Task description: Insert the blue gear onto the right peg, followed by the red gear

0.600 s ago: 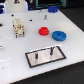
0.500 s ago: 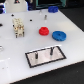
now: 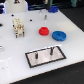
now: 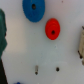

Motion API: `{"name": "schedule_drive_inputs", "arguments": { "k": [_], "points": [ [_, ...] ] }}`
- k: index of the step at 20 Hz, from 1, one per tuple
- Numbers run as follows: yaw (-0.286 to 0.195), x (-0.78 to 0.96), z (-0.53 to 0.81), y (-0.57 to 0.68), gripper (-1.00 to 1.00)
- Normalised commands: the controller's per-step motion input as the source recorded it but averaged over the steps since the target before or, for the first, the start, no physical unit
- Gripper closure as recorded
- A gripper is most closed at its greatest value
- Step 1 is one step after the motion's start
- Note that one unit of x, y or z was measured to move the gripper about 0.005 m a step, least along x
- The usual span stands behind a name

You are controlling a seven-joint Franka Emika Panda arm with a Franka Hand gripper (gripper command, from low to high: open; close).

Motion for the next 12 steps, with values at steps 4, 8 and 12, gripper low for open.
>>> {"name": "schedule_drive_inputs", "arguments": {
  "k": [4, 8, 12],
  "points": [
    [0.0, -0.06, -0.44, 0.37, -1.0],
    [0.0, -0.09, -0.5, 0.3, -1.0],
    [0.0, -0.07, -0.52, 0.17, -1.0]
  ]
}}
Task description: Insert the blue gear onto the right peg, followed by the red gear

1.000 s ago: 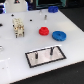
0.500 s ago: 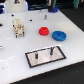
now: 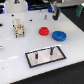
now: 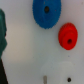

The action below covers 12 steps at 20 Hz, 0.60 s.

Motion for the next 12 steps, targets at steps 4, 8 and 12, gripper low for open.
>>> {"name": "schedule_drive_inputs", "arguments": {
  "k": [4, 8, 12],
  "points": [
    [0.0, -0.13, -0.52, 0.03, -1.0],
    [0.0, -0.25, -0.51, 0.0, -1.0],
    [0.0, -0.25, -0.46, -0.03, -1.0]
  ]
}}
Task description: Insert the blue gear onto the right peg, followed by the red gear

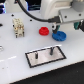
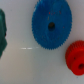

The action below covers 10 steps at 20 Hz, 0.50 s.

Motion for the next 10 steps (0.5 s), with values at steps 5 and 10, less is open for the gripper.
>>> {"name": "schedule_drive_inputs", "arguments": {
  "k": [5, 10],
  "points": [
    [0.0, -0.25, -0.43, 0.13, -1.0],
    [0.0, -0.3, -0.37, -0.1, -1.0]
  ]
}}
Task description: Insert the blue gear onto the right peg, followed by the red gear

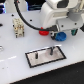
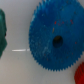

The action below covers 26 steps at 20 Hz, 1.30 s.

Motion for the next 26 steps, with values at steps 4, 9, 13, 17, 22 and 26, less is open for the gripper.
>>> {"name": "schedule_drive_inputs", "arguments": {
  "k": [4, 9, 13, 17, 22, 26],
  "points": [
    [0.0, -0.36, -0.26, -0.1, 1.0],
    [0.0, -0.35, -0.15, -0.01, 1.0],
    [0.0, -0.29, -0.09, 0.0, 1.0],
    [0.0, -0.25, -0.04, 0.0, 1.0],
    [0.0, 0.01, 0.21, 0.01, 1.0],
    [0.0, 0.29, 0.46, 0.01, 1.0]
  ]
}}
